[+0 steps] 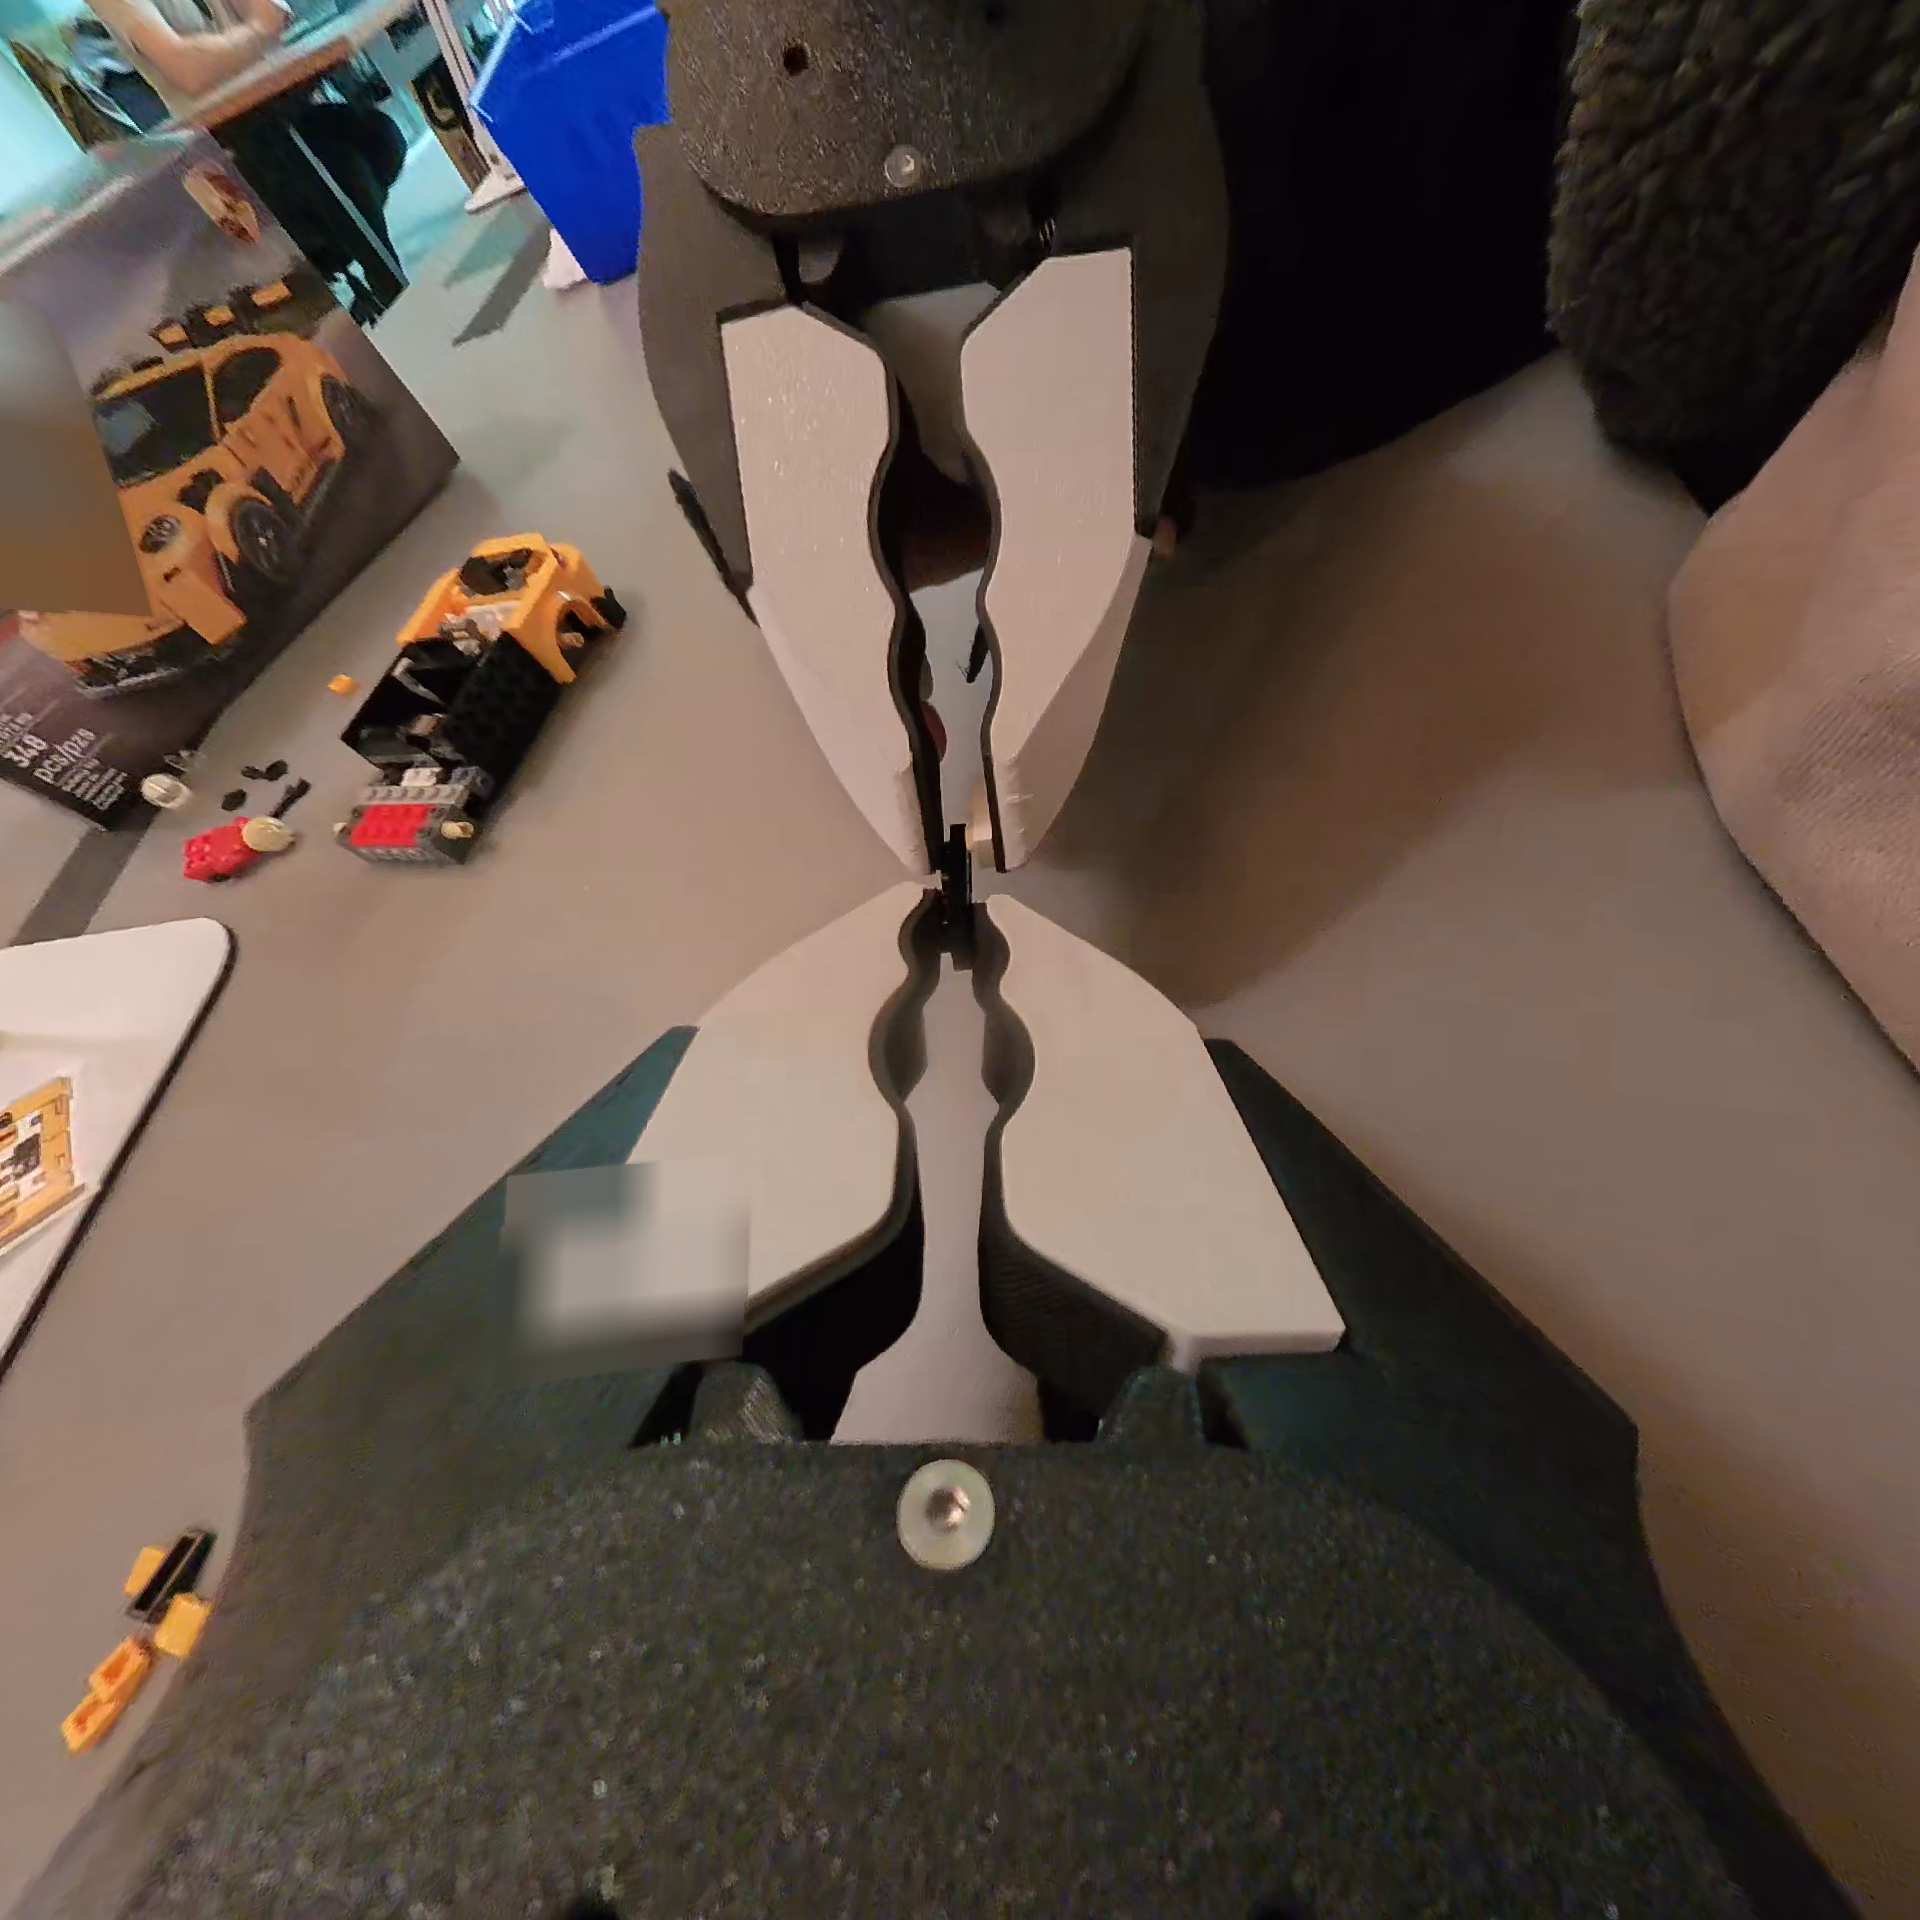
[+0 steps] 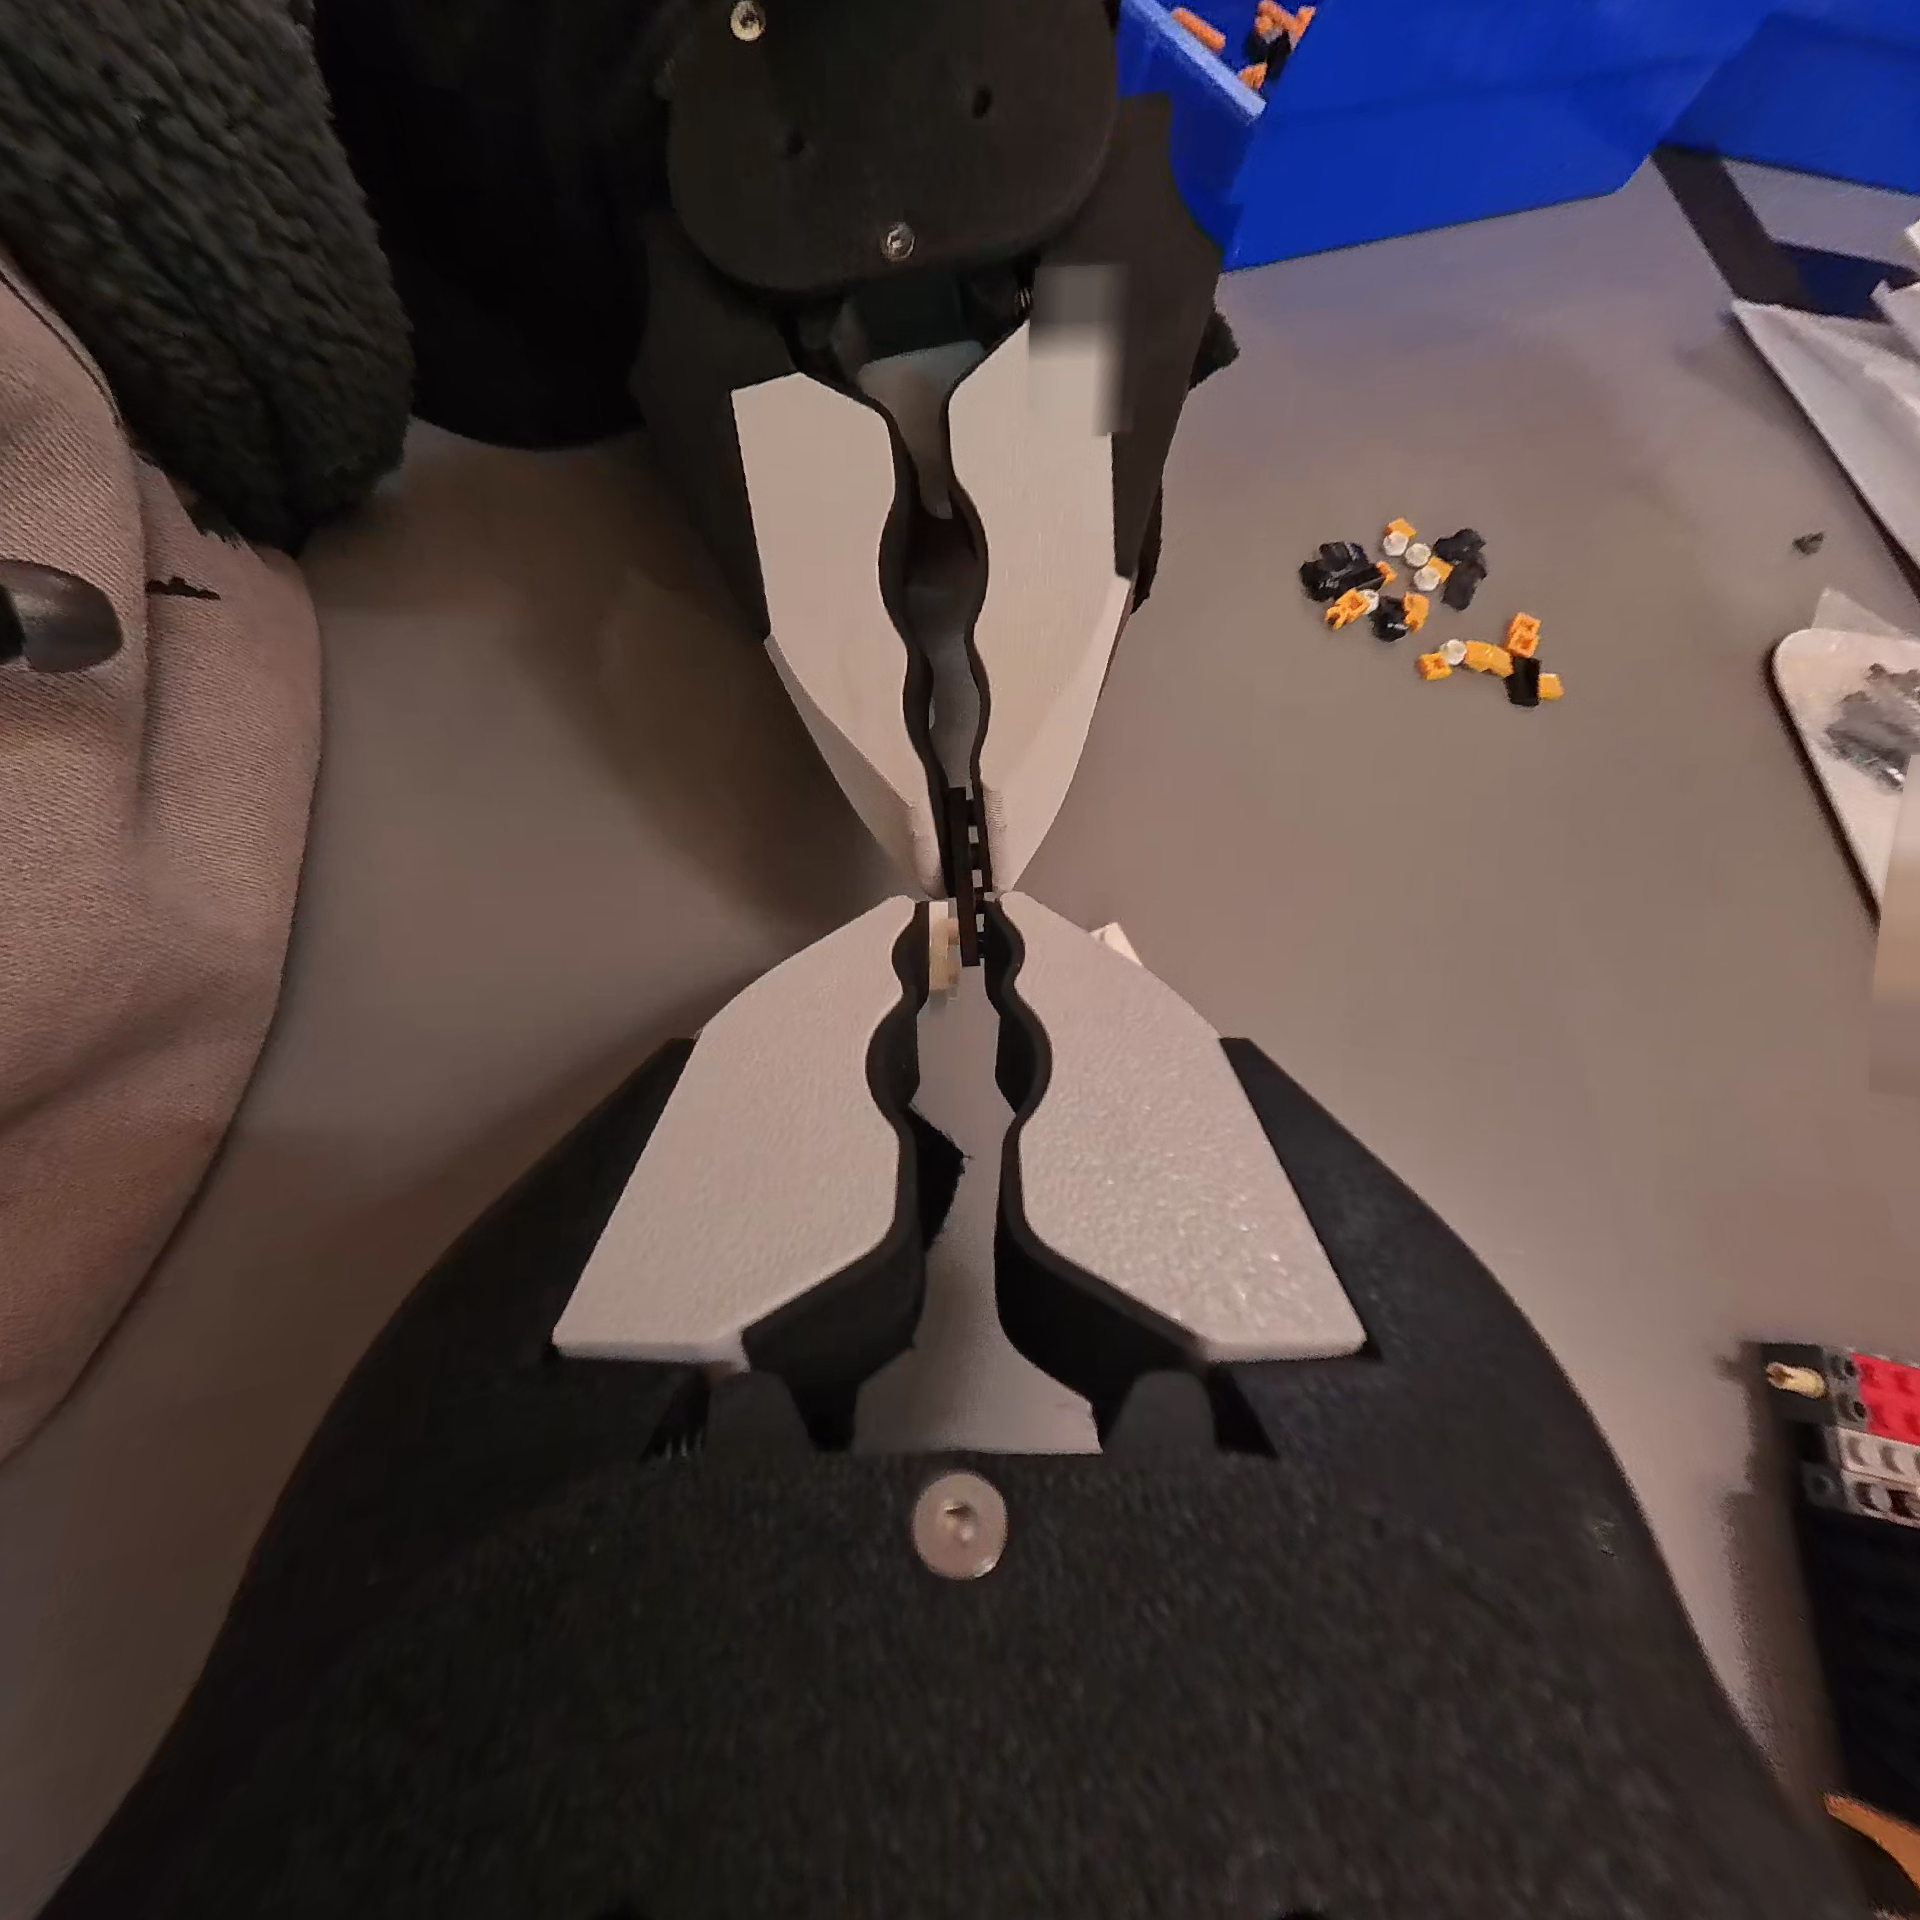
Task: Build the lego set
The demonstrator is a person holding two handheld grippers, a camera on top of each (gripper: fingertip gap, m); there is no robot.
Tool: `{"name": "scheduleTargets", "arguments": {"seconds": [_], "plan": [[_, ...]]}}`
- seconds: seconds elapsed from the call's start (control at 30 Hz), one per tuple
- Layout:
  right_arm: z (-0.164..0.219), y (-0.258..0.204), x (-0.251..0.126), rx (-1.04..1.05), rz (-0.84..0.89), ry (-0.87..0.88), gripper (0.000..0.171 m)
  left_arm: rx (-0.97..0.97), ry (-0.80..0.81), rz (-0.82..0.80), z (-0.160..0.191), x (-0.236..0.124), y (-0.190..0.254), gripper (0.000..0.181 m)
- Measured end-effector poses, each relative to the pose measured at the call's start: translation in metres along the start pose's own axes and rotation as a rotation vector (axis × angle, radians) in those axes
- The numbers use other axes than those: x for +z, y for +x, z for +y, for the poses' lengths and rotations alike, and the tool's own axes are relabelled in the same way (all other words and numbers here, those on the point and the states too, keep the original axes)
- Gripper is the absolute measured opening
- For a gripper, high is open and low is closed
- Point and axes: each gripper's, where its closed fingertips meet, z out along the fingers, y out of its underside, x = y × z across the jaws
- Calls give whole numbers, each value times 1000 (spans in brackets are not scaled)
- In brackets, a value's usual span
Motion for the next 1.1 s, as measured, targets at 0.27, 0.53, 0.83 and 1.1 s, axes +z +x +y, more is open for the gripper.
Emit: {"name": "scheduleTargets", "arguments": {"seconds": [0.27,0.53,0.83,1.1], "plan": [[-9,4,-6,-43,45,36,10,-82,74,0,-10,-4,-4,5],[-13,2,-8,-39,37,53,12,-67,111,-6,-17,-7,-4,5],[-10,0,-8,-47,17,33,10,-34,100,4,-17,-8,-2,5],[-12,-7,-6,-53,-17,43,10,-36,120,73,-17,-11,5,4]]}}
